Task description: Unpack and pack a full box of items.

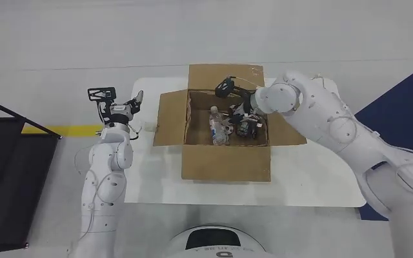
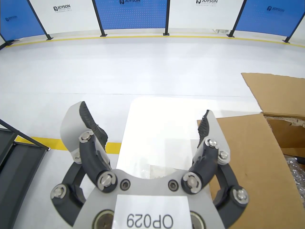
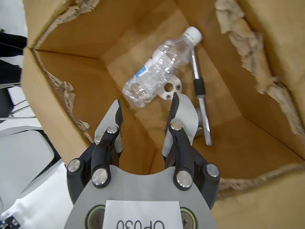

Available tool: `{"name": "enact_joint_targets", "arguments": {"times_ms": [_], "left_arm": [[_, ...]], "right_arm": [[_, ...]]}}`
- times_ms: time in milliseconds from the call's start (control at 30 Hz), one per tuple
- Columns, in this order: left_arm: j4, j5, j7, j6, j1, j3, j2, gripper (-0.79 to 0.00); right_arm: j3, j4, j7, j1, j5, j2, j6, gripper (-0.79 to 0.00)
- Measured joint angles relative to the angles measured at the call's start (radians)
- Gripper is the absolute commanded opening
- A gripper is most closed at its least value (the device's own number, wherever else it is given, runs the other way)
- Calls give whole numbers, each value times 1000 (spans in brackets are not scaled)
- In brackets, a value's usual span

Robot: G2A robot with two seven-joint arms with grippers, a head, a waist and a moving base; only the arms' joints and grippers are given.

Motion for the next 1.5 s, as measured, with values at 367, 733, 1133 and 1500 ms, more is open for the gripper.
{"name": "enact_joint_targets", "arguments": {"times_ms": [367,733,1133,1500], "left_arm": [[0,0,0,0,0,0,0,0],[0,0,0,0,0,0,0,0],[0,0,0,0,0,0,0,0],[0,0,0,0,0,0,0,0]], "right_arm": [[-60,278,29,15,94,-142,-21,-425],[-66,497,-17,18,143,-253,-30,-400],[-64,660,-38,15,135,-338,-14,-351],[-57,725,-22,13,115,-393,-41,-631]]}}
